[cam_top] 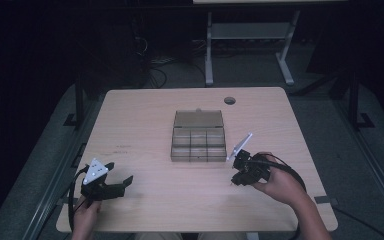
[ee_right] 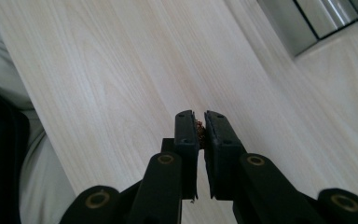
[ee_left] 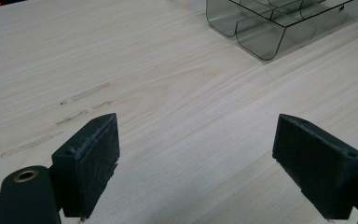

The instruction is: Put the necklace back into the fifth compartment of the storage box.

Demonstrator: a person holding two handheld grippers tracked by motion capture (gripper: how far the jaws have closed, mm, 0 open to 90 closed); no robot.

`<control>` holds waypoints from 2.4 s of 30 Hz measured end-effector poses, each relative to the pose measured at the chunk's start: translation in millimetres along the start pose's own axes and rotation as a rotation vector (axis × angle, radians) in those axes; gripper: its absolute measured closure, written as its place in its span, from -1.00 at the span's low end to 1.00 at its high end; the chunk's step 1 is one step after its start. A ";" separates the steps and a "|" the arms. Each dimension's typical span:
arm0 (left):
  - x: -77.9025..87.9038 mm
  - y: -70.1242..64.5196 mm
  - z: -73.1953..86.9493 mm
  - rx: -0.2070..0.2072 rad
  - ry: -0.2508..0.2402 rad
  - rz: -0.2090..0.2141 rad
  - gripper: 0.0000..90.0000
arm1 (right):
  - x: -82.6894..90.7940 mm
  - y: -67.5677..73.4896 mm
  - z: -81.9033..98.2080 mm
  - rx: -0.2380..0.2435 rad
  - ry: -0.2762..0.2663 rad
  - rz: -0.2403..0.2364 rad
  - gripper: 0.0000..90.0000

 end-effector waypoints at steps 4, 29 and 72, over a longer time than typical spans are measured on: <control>0.5 0.9 0.6 0.001 0.005 -0.003 -0.68 | 5.1 0.4 -11.4 0.010 -0.033 -0.021 0.85; -1.2 -1.3 -0.4 -0.014 0.004 0.001 -0.68 | 2.8 -4.6 -41.7 0.039 0.011 -0.003 0.85; -2.8 -1.5 0.5 -0.018 0.011 0.017 -0.68 | 5.5 -10.1 -78.7 0.042 0.047 -0.003 0.84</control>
Point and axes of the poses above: each handheld gripper's, and its own axes: x roughly backward along the jaws, z roughly out of its underside, y roughly to its left, the point moved 7 cm from there along -x, roughly forward along the jaws, and after that the axes turned 12 degrees about -x, right-handed, at the moved point
